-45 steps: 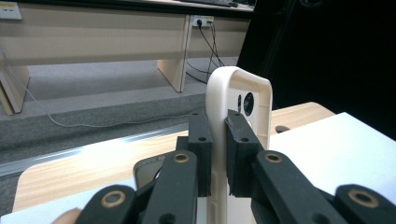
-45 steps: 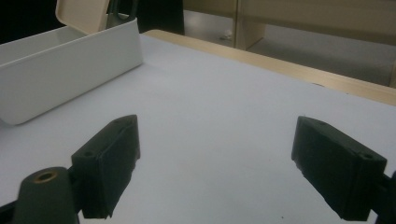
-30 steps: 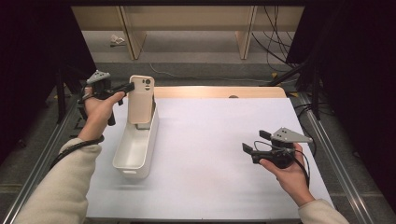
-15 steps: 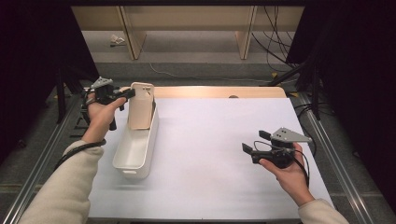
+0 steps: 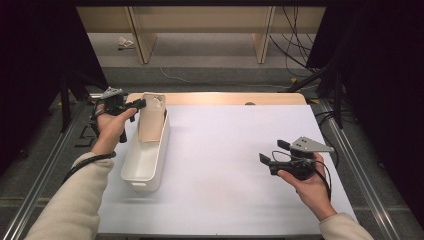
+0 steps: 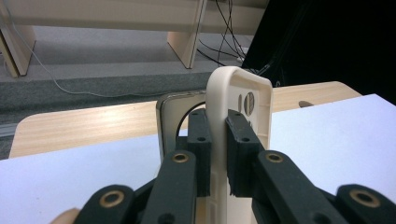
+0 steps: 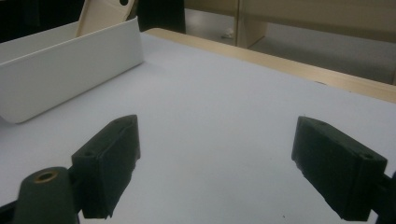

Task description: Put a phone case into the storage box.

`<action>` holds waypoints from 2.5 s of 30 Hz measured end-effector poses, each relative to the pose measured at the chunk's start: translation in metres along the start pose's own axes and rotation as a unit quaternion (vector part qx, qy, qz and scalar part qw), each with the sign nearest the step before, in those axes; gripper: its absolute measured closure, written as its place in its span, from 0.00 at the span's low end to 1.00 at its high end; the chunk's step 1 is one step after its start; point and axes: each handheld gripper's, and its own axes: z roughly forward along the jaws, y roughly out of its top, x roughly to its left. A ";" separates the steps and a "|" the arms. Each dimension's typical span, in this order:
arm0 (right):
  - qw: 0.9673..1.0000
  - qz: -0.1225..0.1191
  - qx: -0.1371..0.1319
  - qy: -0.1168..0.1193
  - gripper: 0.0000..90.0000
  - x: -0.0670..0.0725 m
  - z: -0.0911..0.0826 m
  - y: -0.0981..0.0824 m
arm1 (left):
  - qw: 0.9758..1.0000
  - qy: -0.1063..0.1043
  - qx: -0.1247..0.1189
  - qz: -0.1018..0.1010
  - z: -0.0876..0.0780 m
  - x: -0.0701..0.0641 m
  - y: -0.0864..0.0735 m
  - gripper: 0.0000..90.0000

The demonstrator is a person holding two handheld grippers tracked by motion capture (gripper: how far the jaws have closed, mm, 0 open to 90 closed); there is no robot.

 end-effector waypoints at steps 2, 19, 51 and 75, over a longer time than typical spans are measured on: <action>1.000 0.000 0.000 0.000 0.18 0.000 0.000 0.000 | 1.000 0.001 0.001 -0.001 0.001 0.000 -0.001 0.90; 1.000 0.000 0.001 0.002 0.18 0.000 0.000 0.000 | 0.999 0.037 0.022 0.017 0.008 0.005 -0.006 0.84; 1.000 -0.001 -0.001 -0.003 0.18 0.000 -0.001 0.001 | 0.997 0.037 0.036 0.059 -0.038 -0.030 0.000 0.17; 1.000 0.000 -0.001 -0.003 0.18 0.000 -0.001 0.001 | 0.994 -0.019 0.040 0.097 -0.073 -0.067 -0.020 0.06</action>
